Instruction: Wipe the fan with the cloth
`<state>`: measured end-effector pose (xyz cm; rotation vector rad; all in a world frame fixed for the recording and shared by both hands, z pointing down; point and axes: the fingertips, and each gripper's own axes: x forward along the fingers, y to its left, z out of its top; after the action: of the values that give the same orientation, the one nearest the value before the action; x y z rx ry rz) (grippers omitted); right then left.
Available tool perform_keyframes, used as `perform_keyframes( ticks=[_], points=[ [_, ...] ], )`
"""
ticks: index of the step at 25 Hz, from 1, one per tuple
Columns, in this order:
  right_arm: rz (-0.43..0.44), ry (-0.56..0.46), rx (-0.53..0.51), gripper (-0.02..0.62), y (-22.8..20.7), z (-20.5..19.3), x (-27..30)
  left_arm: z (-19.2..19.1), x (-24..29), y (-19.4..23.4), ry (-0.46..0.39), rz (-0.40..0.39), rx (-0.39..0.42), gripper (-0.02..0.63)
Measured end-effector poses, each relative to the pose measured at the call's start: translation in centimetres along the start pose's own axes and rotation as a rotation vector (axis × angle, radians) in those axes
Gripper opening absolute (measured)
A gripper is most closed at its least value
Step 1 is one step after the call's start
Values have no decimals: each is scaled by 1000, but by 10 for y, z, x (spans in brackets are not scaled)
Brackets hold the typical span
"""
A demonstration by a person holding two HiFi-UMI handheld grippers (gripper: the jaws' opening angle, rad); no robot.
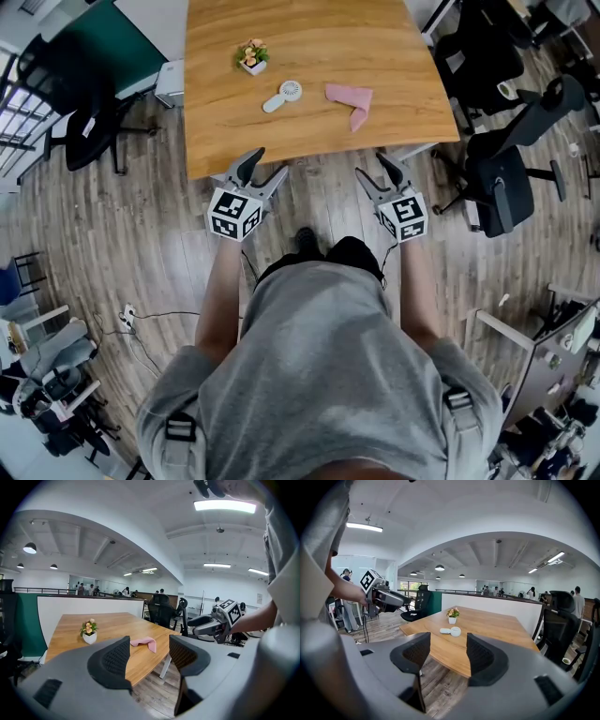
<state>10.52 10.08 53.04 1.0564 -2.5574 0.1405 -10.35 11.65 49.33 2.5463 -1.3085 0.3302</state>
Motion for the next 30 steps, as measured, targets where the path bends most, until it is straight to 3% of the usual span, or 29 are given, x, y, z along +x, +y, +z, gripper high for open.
perform_keyframes(
  ticks=[17,30],
  points=[
    [18,33,15,236,-33,-3,51,-1,31,44,53,19,-7,264],
    [109,86,-26,229,-111,-7,117,-6,102,80,116,93,-85,264]
  ],
)
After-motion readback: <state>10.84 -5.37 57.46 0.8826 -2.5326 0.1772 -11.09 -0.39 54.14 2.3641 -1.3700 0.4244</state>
